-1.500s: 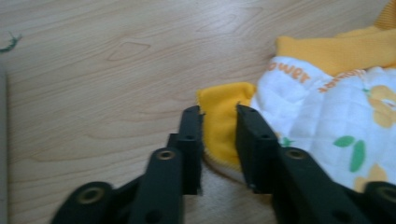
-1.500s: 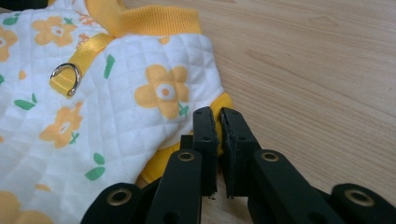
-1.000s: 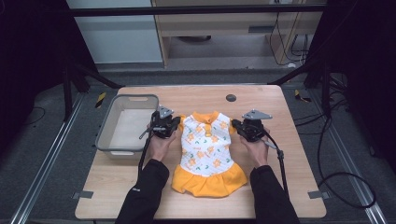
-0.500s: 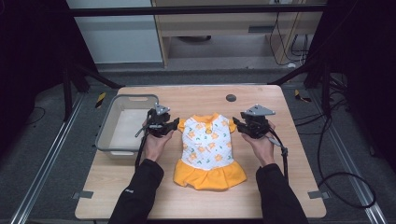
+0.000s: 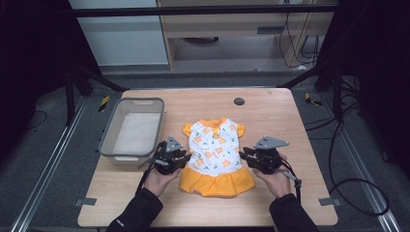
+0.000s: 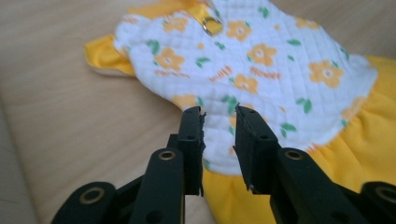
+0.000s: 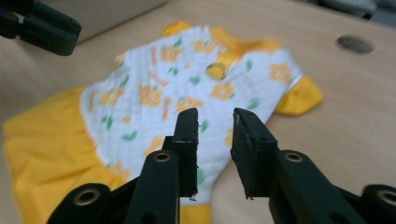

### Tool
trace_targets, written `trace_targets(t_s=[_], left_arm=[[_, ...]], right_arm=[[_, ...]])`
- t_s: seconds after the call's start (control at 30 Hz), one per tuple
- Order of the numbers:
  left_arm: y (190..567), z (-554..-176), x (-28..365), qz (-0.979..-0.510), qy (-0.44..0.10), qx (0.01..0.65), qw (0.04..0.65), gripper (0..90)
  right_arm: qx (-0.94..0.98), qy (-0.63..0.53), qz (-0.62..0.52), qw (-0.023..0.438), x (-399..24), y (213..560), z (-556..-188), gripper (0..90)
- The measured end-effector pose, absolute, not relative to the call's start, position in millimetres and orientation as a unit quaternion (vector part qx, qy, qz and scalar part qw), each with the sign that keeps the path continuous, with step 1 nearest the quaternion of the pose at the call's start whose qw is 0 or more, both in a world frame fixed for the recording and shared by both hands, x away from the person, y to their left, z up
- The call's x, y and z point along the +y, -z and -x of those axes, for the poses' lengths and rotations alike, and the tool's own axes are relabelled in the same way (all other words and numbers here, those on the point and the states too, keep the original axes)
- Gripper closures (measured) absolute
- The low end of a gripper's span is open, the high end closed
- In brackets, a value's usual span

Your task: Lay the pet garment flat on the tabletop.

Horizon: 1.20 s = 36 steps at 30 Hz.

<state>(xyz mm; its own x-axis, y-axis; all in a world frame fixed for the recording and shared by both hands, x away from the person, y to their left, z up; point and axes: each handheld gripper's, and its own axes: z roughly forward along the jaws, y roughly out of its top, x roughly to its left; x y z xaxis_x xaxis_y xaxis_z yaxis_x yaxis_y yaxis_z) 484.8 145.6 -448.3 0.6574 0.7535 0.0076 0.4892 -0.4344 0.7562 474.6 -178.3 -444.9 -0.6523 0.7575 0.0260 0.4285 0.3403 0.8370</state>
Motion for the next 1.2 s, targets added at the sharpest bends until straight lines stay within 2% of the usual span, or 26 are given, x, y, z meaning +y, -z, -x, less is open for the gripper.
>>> trace_targets(t_s=[0.13,0.27,0.5,0.83,0.97,1.1,1.13,1.2], left_arm=[[466.0,-478.9,139.5,-0.838,-0.155,0.374,0.366,76.0],[483.1,-476.8,129.9,-0.855,-0.159,0.361,0.338,79.1],[490.0,-469.0,128.0,-0.870,-0.160,0.340,0.320,79.8],[488.7,-447.7,138.2,-0.876,-0.150,0.333,0.315,79.2],[480.8,-445.7,141.2,-0.872,-0.152,0.330,0.327,76.1],[459.6,-455.1,143.4,-0.854,-0.171,0.331,0.362,75.9],[455.4,-458.7,142.4,-0.853,-0.175,0.330,0.364,76.0],[450.2,-467.7,137.6,-0.849,-0.178,0.334,0.367,76.0]], right_arm=[[0.805,-0.431,-0.371,0.166,-175.9,461.0,-469.6,78.8],[0.820,-0.408,-0.373,0.149,-170.6,479.0,-466.1,84.1],[0.833,-0.384,-0.372,0.140,-169.4,490.2,-461.3,86.9],[0.847,-0.366,-0.369,0.112,-168.1,497.0,-441.0,87.4],[0.849,-0.369,-0.363,0.106,-168.2,493.2,-433.7,86.5],[0.833,-0.402,-0.361,0.122,-170.4,481.7,-439.3,87.3],[0.820,-0.415,-0.369,0.138,-169.4,476.4,-445.3,88.6],[0.817,-0.420,-0.370,0.141,-167.8,475.1,-449.4,88.8]])
